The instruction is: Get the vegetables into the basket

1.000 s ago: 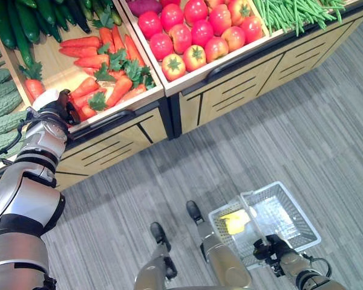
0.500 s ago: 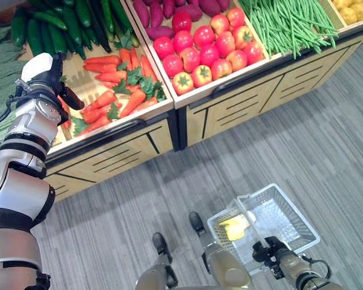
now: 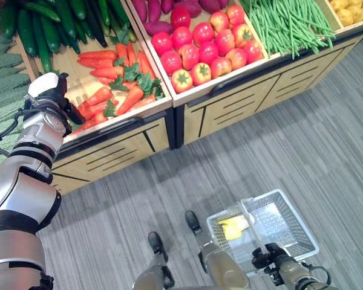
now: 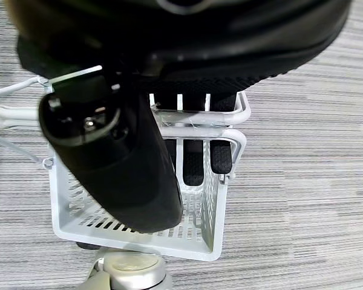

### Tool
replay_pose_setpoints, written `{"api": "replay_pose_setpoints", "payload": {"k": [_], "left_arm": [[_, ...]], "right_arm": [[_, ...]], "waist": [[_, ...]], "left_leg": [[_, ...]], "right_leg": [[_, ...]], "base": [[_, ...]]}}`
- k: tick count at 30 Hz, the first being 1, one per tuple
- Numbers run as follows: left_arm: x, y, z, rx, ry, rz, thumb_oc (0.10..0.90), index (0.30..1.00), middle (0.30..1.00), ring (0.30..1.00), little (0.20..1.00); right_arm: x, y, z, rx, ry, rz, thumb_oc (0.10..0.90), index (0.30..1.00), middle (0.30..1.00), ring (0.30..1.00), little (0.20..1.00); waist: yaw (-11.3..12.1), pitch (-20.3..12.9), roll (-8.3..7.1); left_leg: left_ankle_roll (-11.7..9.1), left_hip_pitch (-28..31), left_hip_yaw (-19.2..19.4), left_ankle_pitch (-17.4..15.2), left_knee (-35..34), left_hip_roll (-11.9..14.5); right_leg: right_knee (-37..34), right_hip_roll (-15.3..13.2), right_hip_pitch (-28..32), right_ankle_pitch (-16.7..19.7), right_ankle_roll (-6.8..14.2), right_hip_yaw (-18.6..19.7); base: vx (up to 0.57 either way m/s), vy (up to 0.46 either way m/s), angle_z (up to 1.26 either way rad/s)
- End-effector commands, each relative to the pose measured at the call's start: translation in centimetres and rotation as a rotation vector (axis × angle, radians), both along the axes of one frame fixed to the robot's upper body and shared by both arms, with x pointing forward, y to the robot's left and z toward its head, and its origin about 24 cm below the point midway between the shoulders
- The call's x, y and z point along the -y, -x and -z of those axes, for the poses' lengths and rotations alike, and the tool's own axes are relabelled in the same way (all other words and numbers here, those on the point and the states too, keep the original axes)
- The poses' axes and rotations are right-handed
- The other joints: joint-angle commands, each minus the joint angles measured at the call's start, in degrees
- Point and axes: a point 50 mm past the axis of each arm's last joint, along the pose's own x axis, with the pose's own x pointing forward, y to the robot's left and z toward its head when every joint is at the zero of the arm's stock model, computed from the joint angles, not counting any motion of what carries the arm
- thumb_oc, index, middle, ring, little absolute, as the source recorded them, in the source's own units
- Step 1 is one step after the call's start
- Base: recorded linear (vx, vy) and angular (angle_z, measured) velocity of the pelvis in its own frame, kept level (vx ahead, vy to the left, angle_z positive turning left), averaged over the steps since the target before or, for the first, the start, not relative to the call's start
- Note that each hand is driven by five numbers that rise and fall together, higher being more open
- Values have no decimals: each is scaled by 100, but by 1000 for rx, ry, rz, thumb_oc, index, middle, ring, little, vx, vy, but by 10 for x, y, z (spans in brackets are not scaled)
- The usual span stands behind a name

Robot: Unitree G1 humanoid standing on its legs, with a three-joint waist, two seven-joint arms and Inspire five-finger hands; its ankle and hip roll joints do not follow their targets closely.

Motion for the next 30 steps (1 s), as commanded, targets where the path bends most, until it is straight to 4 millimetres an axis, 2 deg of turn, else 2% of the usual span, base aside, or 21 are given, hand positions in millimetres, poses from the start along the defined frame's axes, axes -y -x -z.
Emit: {"api": "replay_pose_setpoints", "payload": {"k": [1, 14, 22, 30], "left_arm": [[-19, 7, -47, 181, 2, -90, 900, 1000, 1000, 1000, 1000], [-24, 9, -30, 123, 16, -122, 900, 1000, 1000, 1000, 1000], [-46, 22, -39, 126, -4, -203, 900, 1000, 1000, 1000, 1000], [-43, 20, -44, 141, -5, -188, 900, 1000, 1000, 1000, 1000]], "right_arm": [[26, 27, -1, -79, 86, 24, 400, 300, 300, 300, 300], [22, 16, -3, -37, 75, 15, 400, 300, 300, 300, 300], [19, 10, -4, -19, 67, 2, 400, 300, 300, 300, 300], [20, 14, -3, -38, 70, -4, 400, 300, 300, 300, 300]], "waist": [[-88, 180, 160], [-114, 336, 188], [-104, 354, 194], [-101, 352, 172]], "left_leg": [[-186, 29, -416, -61, 14, 50], [-203, -120, -363, -86, 14, 60], [-207, -206, -351, -78, 14, 55], [-205, -240, -373, -84, 14, 71]], "right_leg": [[21, -72, -15, -140, 385, -585], [29, -21, -205, -131, 371, -521], [24, 2, -302, -92, 374, -539], [33, 29, -351, -91, 363, -547]], "base": [[0, 0, 0], [10, -2, -3], [1, 0, -1], [7, -3, -4]]}}
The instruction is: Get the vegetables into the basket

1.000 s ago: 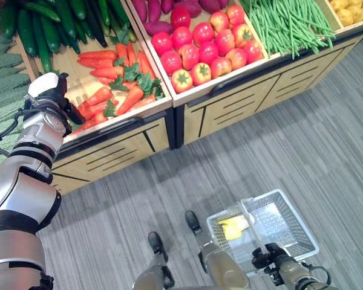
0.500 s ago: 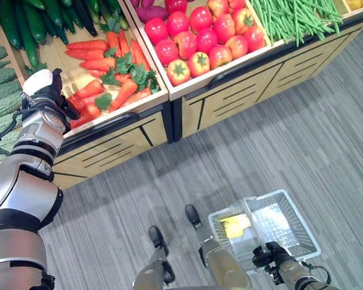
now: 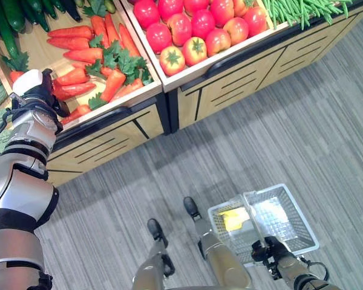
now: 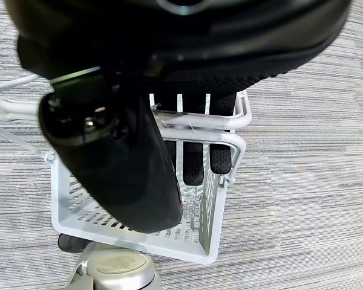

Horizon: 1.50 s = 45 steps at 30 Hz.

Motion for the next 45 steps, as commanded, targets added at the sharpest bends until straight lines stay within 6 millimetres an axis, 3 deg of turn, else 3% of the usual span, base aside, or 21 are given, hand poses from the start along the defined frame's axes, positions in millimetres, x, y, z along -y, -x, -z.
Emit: {"api": "replay_pose_setpoints", "payload": {"k": [1, 11, 12, 13, 14, 35, 45], "left_arm": [[-16, 8, -22, 66, -14, -71, 900, 1000, 1000, 1000, 1000], [26, -14, -15, 33, 1, 120, 900, 1000, 1000, 1000, 1000], [27, -14, -16, 25, -8, 128, 788, 844, 844, 844, 844], [27, -14, -17, 30, -8, 126, 424, 333, 333, 333, 333], [27, -14, -18, 40, 3, 124, 400, 300, 300, 300, 300], [20, -10, -7, 35, 37, 104, 400, 300, 300, 300, 300], [5, 3, 23, 80, 169, 55, 400, 300, 300, 300, 300]], "right_arm": [[22, 26, 2, -100, 64, 1, 400, 300, 300, 300, 300], [27, 28, 0, -114, 71, -1, 400, 300, 300, 300, 300], [28, 29, 0, -116, 69, -2, 400, 300, 300, 300, 300], [28, 29, 0, -117, 70, -4, 400, 300, 300, 300, 300], [27, 29, 0, -115, 69, -1, 400, 300, 300, 300, 300], [27, 27, 0, -113, 69, 10, 400, 300, 300, 300, 300], [30, 33, 1, -117, 76, 28, 400, 300, 300, 300, 300]], "waist": [[-123, 43, 90], [-130, -96, 189], [-131, -103, 198], [-124, -110, 204], [-117, -111, 211], [-49, -73, 197], [54, -217, 130]], "left_leg": [[-143, 79, -532, -37, 15, -25], [-133, 250, -535, -121, 15, -41], [-130, 261, -534, -129, 15, -46], [-129, 265, -534, -133, 15, -45], [-128, 267, -534, -135, 15, -49], [-117, 243, -548, -97, 15, -46], [-137, 581, -649, -144, 15, -49]], "right_leg": [[84, -89, 33, -90, 326, -699], [88, -103, 179, -157, 308, -653], [87, -103, 184, -155, 310, -647], [86, -105, 186, -157, 309, -648], [85, -106, 188, -154, 308, -657], [72, -116, 206, -132, 321, -691], [85, -196, 537, -207, 312, -751]], "base": [[0, 0, 0], [0, 0, 0], [0, 0, 0], [0, 0, 0], [0, 0, 0], [0, 0, 0], [22, -6, 0]]}}
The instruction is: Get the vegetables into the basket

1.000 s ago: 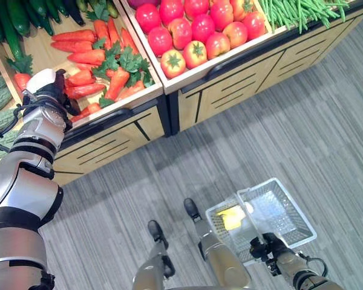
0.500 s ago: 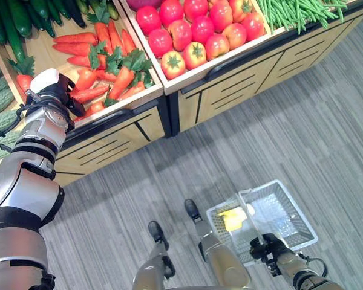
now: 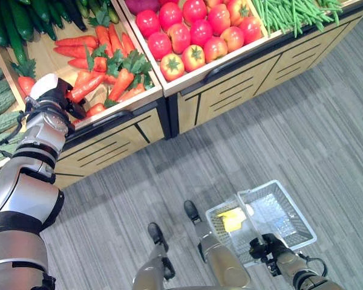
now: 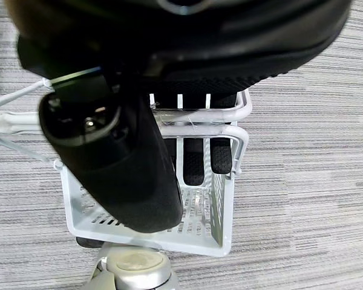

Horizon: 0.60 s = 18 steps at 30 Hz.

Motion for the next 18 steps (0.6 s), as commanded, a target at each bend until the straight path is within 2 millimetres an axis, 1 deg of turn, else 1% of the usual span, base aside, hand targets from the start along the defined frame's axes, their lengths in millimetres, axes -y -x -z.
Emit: {"api": "replay_pose_setpoints", "payload": {"k": [1, 4, 6, 7, 9, 10, 11, 13, 14, 15, 16, 17, 18], "left_arm": [[-14, 9, -4, 115, 75, -51, 400, 300, 300, 300, 300], [-16, 13, -2, 136, 71, -40, 400, 300, 300, 300, 300], [-17, 17, 3, 149, 85, -21, 400, 300, 300, 300, 300], [-18, 20, 7, 151, 91, -16, 400, 300, 300, 300, 300], [-19, 22, 9, 155, 88, -6, 400, 300, 300, 300, 300], [-17, 23, 8, 170, 89, 2, 400, 300, 300, 300, 300], [-10, 23, 10, 185, 91, 37, 400, 300, 300, 300, 300], [-8, 25, 10, 192, 81, 61, 400, 300, 300, 300, 300], [-6, 32, 16, 230, 125, 81, 400, 300, 300, 300, 300], [-6, 33, 17, 229, 126, 79, 400, 300, 300, 300, 300], [1, 38, 23, 255, 159, 117, 400, 300, 300, 300, 300], [0, 38, 24, 254, 160, 114, 400, 300, 300, 300, 300], [5, 42, 27, 271, 182, 136, 400, 300, 300, 300, 300]], "right_arm": [[30, 44, 4, -118, 86, 42, 400, 300, 300, 300, 300], [30, 52, 6, -135, 76, 57, 400, 300, 300, 300, 300], [29, 56, 8, -145, 67, 69, 400, 300, 300, 300, 300], [28, 60, 9, -156, 61, 69, 400, 300, 300, 300, 300], [28, 63, 10, -166, 58, 70, 400, 300, 300, 300, 300], [27, 65, 11, -175, 55, 69, 400, 300, 300, 300, 300], [26, 68, 12, -183, 52, 71, 400, 300, 300, 300, 300], [25, 70, 13, -191, 49, 72, 400, 300, 300, 300, 300], [20, 77, 17, -213, 35, 64, 400, 300, 300, 300, 300], [21, 77, 16, -214, 37, 62, 400, 300, 300, 300, 300], [19, 79, 18, -222, 37, 64, 400, 300, 300, 300, 300], [19, 79, 17, -223, 39, 62, 400, 300, 300, 300, 300], [18, 80, 18, -228, 36, 65, 400, 300, 300, 300, 300]], "waist": [[82, -273, 128], [123, -407, 97], [153, -493, 73], [179, -599, 50], [189, -651, 28], [206, -712, 9], [225, -752, -5], [247, -802, -23], [295, -937, -90], [284, -939, -82], [333, -1013, -118], [324, -1013, -113], [354, -1050, -137]], "left_leg": [[-127, 290, -651, -183, 16, -73], [-113, 509, -705, -241, 16, -111], [-102, 662, -768, -278, 16, -132], [-96, 771, -785, -302, 16, -141], [-97, 842, -801, -320, 16, -146], [-90, 899, -824, -337, 16, -150], [-88, 957, -846, -351, 16, -151], [-81, 1011, -866, -362, 16, -147], [-64, 1142, -898, -404, 16, -160], [-63, 1151, -896, -408, 16, -159], [-50, 1244, -926, -440, 16, -167], [-50, 1252, -925, -443, 16, -168], [-41, 1304, -928, -465, 16, -174]], "right_leg": [[26, -220, 289, -285, 338, -701], [25, -263, 532, -347, 348, -775], [24, -290, 695, -390, 362, -827], [19, -311, 823, -420, 377, -865], [12, -332, 901, -439, 389, -890], [9, -339, 953, -445, 400, -908], [4, -361, 1024, -461, 412, -943], [0, -374, 1084, -475, 426, -959], [2, -391, 1203, -497, 448, -989], [1, -391, 1211, -499, 449, -987], [3, -414, 1313, -518, 464, -1013], [2, -415, 1321, -520, 465, -1012], [7, -425, 1368, -528, 472, -1024]], "base": [[68, -21, 6], [55, -22, 12], [43, 4, 29], [31, 3, 31], [25, 5, 21], [17, 12, 17], [7, 15, 14], [-1, 17, 16], [8, 11, 15], [2, 24, 8], [0, 0, 0], [0, 0, 0], [0, 0, 0]]}}
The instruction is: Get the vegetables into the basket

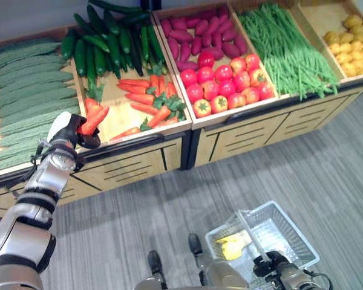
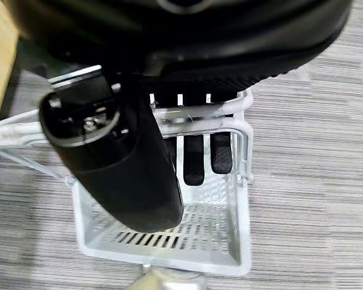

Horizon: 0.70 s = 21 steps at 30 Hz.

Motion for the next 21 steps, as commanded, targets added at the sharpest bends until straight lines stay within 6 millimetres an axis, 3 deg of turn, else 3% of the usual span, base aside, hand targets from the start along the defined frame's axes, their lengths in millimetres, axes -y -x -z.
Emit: {"api": "replay_pose_setpoints", "payload": {"k": [1, 4, 9, 14, 16, 21], "left_arm": [[0, 2, -40, 246, 12, 14, 400, 300, 300, 300, 300], [2, 19, -39, 271, -79, 36, 400, 300, 300, 300, 300], [8, 44, -18, 282, -28, 42, 400, 300, 300, 300, 300], [20, 70, 0, 279, 69, 76, 400, 300, 300, 300, 300], [32, 87, 14, 265, 187, 108, 400, 300, 300, 300, 300], [44, 108, 39, 226, 355, 101, 400, 300, 300, 300, 300]], "right_arm": [[24, 40, 2, -109, 74, 21, 400, 300, 300, 300, 300], [20, 41, 3, -110, 64, 23, 400, 300, 300, 300, 300], [14, 45, 6, -122, 49, 22, 400, 300, 300, 300, 300], [9, 44, 8, -113, 32, 34, 400, 300, 300, 300, 300], [6, 47, 9, -125, 31, 25, 400, 300, 300, 300, 300], [6, 53, 10, -138, 33, 41, 400, 300, 300, 300, 300]], "waist": [[-57, -635, 250], [0, -747, 214], [81, -877, 155], [193, -1012, 109], [262, -1065, 89], [352, -1100, 59]], "left_leg": [[-54, 181, -436, -306, 47, -150], [-26, 340, -470, -354, 47, -176], [11, 526, -522, -420, 47, -202], [56, 667, -602, -462, 47, -227], [98, 760, -664, -490, 47, -249], [157, 889, -708, -540, 55, -262]], "right_leg": [[72, -285, 13, -199, 469, -496], [77, -312, 180, -249, 488, -498], [82, -344, 378, -291, 500, -528], [96, -389, 563, -337, 516, -581], [120, -408, 680, -381, 505, -606], [149, -437, 821, -435, 505, -671]], "base": [[-7, 28, 3], [-6, 31, 4], [-13, 23, 10], [-29, 18, 12], [-20, 18, 7], [-10, 18, 9]]}}
